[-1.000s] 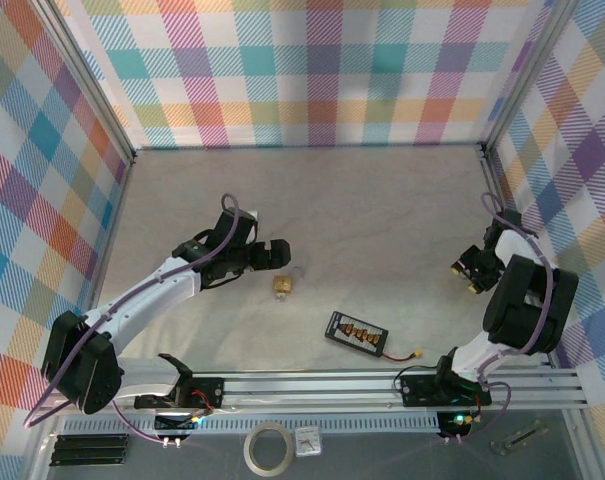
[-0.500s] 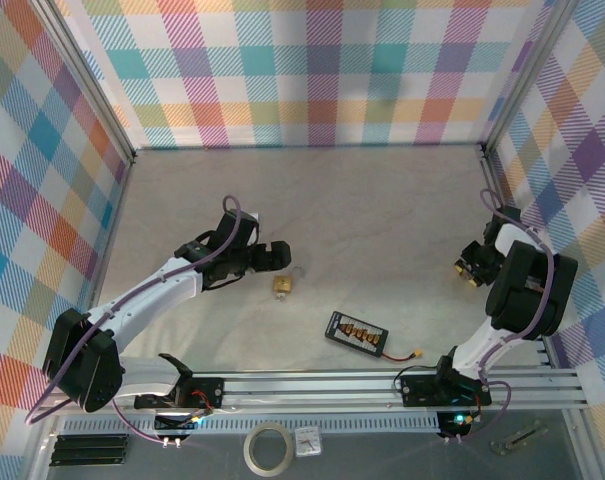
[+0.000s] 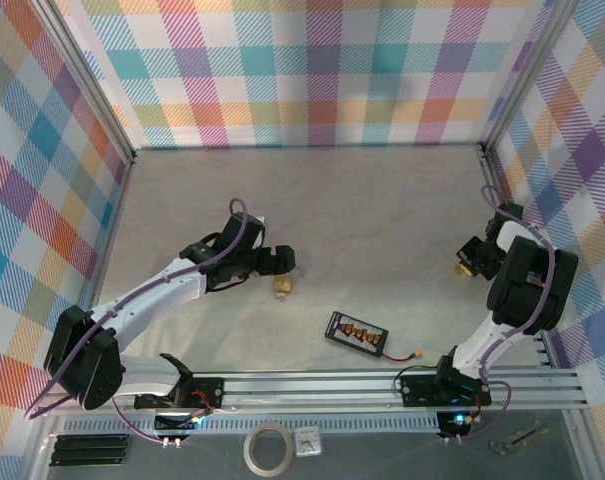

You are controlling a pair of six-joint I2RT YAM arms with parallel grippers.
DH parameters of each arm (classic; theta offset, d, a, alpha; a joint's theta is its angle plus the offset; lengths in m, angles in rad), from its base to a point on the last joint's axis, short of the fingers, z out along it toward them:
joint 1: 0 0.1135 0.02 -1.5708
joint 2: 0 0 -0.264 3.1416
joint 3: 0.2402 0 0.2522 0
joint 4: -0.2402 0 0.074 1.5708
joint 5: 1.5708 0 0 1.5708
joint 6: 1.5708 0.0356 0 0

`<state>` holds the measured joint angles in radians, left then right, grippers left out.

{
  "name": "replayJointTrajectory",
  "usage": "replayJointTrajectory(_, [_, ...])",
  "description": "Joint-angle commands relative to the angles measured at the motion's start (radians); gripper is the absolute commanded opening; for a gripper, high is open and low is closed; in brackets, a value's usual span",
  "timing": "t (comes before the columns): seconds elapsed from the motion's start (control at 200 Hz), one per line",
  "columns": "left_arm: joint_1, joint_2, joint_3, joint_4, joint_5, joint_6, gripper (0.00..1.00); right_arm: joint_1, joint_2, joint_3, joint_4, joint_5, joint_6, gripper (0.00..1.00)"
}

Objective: Unlock with the key

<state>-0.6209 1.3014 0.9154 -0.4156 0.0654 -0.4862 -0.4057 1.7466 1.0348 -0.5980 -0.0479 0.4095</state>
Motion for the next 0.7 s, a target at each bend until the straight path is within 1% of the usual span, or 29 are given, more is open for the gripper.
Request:
replayJointTrajectory(0.0, [-0.015, 0.006, 0.037, -0.012, -0.015, -0.018, 0.94, 0.006, -0.017, -0.038, -0.028, -0.074, -0.008, 0.00])
replayJointTrajectory(0.275, [-0.054, -0.008, 0.028, 0.004, -0.023, -0.055, 0.93, 0.069, -0.158, -0.032, -0.088, -0.158, -0.017, 0.00])
replayJointTrajectory(0.42, [-0.080, -0.012, 0.028, 0.007, -0.039, -0.073, 0.92, 0.101, -0.218, -0.028, -0.127, -0.164, -0.032, 0.00])
replayJointTrajectory(0.49, [-0.089, -0.017, 0.024, 0.009, -0.042, -0.081, 0.92, 0.104, -0.228, -0.027, -0.155, -0.121, -0.033, 0.00])
replayJointTrajectory(0.5, [-0.089, -0.018, 0.024, 0.009, -0.042, -0.082, 0.93, 0.104, -0.228, -0.027, -0.158, -0.114, -0.034, 0.01])
replayJointTrajectory(0.55, [-0.094, -0.024, 0.021, 0.011, -0.044, -0.086, 0.93, 0.102, -0.221, -0.028, -0.170, -0.083, -0.040, 0.14])
replayJointTrajectory(0.575, [-0.094, -0.025, 0.018, 0.010, -0.044, -0.087, 0.93, 0.102, -0.214, -0.030, -0.174, -0.075, -0.039, 0.23])
replayJointTrajectory(0.59, [-0.095, -0.026, 0.018, 0.009, -0.045, -0.087, 0.93, 0.101, -0.208, -0.031, -0.174, -0.072, -0.038, 0.27])
replayJointTrajectory(0.625, [-0.097, -0.029, 0.015, 0.007, -0.044, -0.090, 0.93, 0.098, -0.197, -0.035, -0.170, -0.074, -0.036, 0.30])
replayJointTrajectory(0.7, [-0.096, -0.035, 0.010, 0.004, -0.044, -0.092, 0.94, 0.097, -0.172, -0.041, -0.155, -0.089, -0.018, 0.32])
